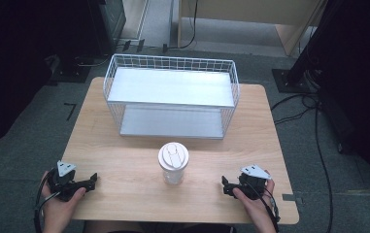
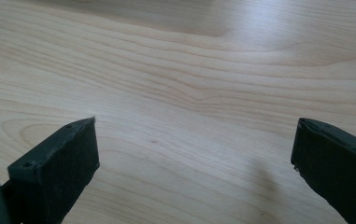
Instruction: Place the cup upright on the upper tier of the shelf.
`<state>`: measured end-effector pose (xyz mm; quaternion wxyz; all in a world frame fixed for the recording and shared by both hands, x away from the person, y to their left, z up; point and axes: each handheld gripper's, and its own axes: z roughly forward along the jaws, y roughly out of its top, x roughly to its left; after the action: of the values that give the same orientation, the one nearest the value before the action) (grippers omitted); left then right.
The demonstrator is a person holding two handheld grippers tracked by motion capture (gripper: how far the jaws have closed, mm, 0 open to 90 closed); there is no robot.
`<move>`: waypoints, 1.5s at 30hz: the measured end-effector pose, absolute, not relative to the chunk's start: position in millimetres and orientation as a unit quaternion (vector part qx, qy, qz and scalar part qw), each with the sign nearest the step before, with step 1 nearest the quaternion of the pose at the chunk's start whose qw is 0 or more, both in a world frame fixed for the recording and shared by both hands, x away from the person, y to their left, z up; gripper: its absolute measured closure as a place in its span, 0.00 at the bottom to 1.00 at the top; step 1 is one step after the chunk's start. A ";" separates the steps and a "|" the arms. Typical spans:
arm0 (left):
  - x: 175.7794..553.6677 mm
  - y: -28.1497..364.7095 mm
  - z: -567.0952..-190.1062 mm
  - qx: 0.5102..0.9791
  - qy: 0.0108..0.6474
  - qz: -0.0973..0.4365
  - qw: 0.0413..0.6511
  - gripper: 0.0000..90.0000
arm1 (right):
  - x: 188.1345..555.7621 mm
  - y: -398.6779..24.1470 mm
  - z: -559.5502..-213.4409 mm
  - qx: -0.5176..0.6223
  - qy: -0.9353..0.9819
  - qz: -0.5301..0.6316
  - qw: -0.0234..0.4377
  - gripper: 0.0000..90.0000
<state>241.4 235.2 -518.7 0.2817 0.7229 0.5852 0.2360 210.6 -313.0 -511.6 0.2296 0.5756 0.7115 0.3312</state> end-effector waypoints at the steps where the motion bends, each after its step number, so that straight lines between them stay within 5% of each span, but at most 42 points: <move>1: 241.4 235.2 -518.7 0.723 0.585 0.236 0.282 0.00 | 210.6 -310.4 -511.8 0.574 0.713 0.333 0.228 0.01; 45: 241.4 235.2 -518.7 0.723 0.585 0.236 0.282 0.00 | 205.5 -203.6 -492.9 0.469 0.761 0.429 0.131 0.01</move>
<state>241.4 235.2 -518.7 0.2820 0.7226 0.5853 0.2360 205.5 -203.6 -492.9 0.1309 0.4685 0.7612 0.4288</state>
